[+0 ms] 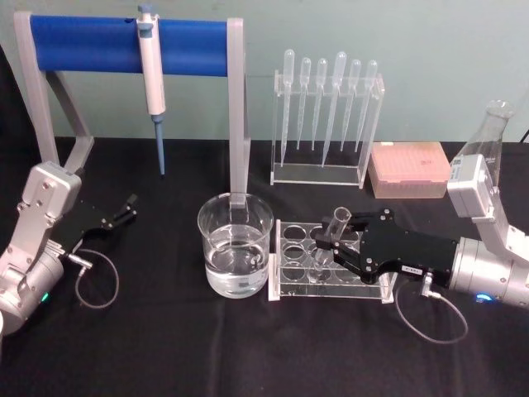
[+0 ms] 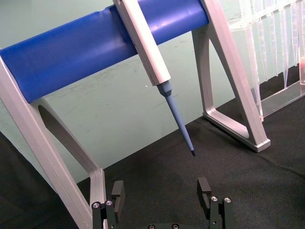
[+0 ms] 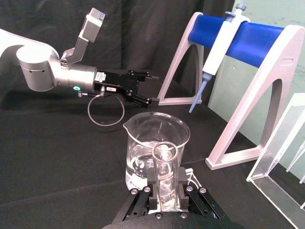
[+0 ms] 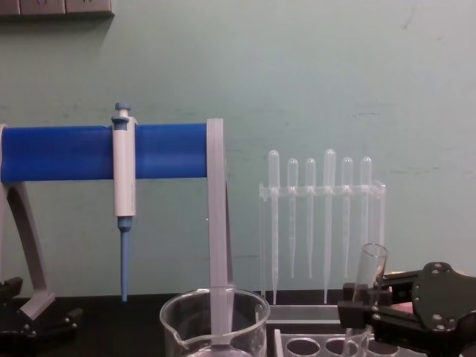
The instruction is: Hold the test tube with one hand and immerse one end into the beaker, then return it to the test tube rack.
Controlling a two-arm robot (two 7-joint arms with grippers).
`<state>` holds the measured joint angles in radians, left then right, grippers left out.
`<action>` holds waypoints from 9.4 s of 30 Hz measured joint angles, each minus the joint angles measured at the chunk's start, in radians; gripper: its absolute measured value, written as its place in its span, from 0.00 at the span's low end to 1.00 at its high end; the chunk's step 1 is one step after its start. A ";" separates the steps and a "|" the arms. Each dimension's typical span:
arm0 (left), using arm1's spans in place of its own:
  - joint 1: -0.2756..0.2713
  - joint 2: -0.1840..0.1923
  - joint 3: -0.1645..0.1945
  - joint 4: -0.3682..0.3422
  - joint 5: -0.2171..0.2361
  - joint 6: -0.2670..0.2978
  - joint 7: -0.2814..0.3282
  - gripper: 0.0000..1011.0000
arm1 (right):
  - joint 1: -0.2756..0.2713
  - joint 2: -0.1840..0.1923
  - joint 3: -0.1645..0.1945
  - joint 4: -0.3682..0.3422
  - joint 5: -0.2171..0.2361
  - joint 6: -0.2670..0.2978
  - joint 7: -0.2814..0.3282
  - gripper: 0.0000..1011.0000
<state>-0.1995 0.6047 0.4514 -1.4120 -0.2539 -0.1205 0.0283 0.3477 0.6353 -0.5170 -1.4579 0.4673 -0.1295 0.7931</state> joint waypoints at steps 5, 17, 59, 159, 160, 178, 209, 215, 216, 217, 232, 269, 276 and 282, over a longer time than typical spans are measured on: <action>0.000 0.000 0.000 0.000 0.000 0.000 0.000 0.99 | 0.000 0.000 0.000 0.000 0.000 0.000 0.000 0.23; 0.000 0.000 0.000 0.000 0.000 0.000 0.000 0.99 | 0.028 0.011 -0.001 -0.019 -0.006 0.051 -0.012 0.23; 0.000 0.000 0.000 0.000 0.000 0.000 0.000 0.99 | 0.141 0.087 0.021 -0.202 0.157 0.257 -0.088 0.23; 0.000 0.000 0.000 0.000 0.000 0.000 0.000 0.99 | 0.141 0.086 0.022 -0.201 0.156 0.256 -0.087 0.23; 0.000 0.000 0.000 0.000 0.000 0.000 0.000 0.99 | 0.141 0.086 0.022 -0.201 0.156 0.256 -0.087 0.23; 0.000 0.000 0.000 0.000 0.000 0.000 0.000 0.99 | 0.141 0.086 0.022 -0.201 0.156 0.256 -0.087 0.23; 0.000 0.000 0.000 0.000 0.000 0.000 0.000 0.99 | 0.141 0.086 0.022 -0.201 0.156 0.256 -0.087 0.23; 0.000 0.000 0.000 0.000 0.000 0.000 0.000 0.99 | 0.141 0.086 0.022 -0.201 0.156 0.256 -0.087 0.23; 0.000 0.000 0.000 0.000 0.000 0.000 0.000 0.99 | 0.141 0.086 0.022 -0.201 0.156 0.256 -0.086 0.23; 0.000 0.000 0.000 0.000 0.000 0.000 0.000 0.99 | 0.141 0.086 0.022 -0.201 0.156 0.256 -0.087 0.23; 0.000 0.000 0.000 0.000 0.000 0.000 0.000 0.99 | 0.141 0.086 0.022 -0.201 0.156 0.256 -0.086 0.23; 0.000 0.000 0.000 0.000 0.000 0.000 0.000 0.99 | 0.141 0.086 0.022 -0.201 0.156 0.256 -0.087 0.23; 0.000 0.000 0.000 0.000 0.000 0.000 0.000 0.99 | 0.152 0.081 0.018 -0.198 0.166 0.256 -0.087 0.23; 0.000 0.000 0.000 0.000 0.000 0.000 0.000 0.99 | 0.174 0.067 0.010 -0.201 0.184 0.266 -0.093 0.23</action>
<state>-0.1995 0.6047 0.4514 -1.4120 -0.2539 -0.1206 0.0283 0.5220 0.7027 -0.5074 -1.6586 0.6509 0.1362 0.7001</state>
